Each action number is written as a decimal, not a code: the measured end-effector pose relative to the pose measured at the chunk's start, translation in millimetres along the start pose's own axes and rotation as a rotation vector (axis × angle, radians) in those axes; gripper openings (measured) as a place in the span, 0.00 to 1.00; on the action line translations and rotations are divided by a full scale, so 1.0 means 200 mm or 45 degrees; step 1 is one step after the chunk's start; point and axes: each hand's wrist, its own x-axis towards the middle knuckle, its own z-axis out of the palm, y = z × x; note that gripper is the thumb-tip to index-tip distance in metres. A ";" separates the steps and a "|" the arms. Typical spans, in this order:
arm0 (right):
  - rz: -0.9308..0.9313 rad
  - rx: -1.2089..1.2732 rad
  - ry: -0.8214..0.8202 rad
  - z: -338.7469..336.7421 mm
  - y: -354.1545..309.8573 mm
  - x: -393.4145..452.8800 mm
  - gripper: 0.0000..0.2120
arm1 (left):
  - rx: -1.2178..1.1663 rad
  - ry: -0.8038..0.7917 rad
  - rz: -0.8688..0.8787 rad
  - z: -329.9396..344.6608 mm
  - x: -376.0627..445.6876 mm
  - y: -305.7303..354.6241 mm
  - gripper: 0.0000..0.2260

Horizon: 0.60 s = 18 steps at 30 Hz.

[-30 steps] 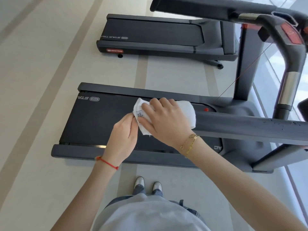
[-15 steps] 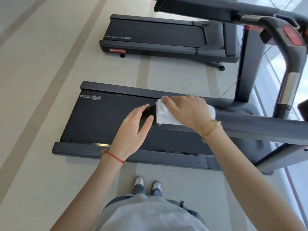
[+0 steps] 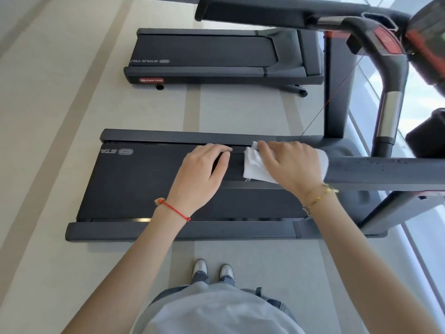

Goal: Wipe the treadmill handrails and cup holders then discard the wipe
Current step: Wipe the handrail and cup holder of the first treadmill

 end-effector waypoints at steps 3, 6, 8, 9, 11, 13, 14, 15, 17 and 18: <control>-0.151 0.042 0.074 0.01 -0.06 -0.03 0.21 | 0.052 0.054 -0.022 0.02 0.01 0.02 0.12; -0.233 0.080 0.011 0.01 0.01 -0.09 0.21 | 0.063 0.091 -0.027 0.03 0.00 0.02 0.12; -0.270 0.150 0.009 -0.01 0.11 -0.14 0.20 | 0.063 0.111 -0.017 0.04 0.00 0.01 0.12; -0.243 0.166 0.029 -0.03 0.18 -0.16 0.20 | 0.063 0.122 -0.010 0.04 0.01 0.01 0.12; -0.105 0.132 0.069 -0.05 0.29 -0.18 0.21 | 0.071 0.141 -0.004 0.04 0.01 0.01 0.12; 0.015 0.051 0.105 -0.04 0.29 -0.17 0.21 | 0.088 0.164 -0.003 0.06 0.01 0.02 0.11; 0.030 0.022 0.117 -0.03 0.24 -0.17 0.21 | 0.099 0.177 -0.005 0.06 0.01 0.02 0.11; 0.008 0.017 0.123 -0.02 0.16 -0.16 0.21 | 0.111 0.190 -0.010 0.07 0.01 0.02 0.11; -0.099 0.071 0.127 0.02 0.00 -0.15 0.19 | 0.135 0.205 -0.021 0.08 0.02 0.02 0.12; -0.148 0.107 0.123 0.04 -0.05 -0.16 0.18 | 0.141 0.206 -0.026 0.08 0.02 0.01 0.12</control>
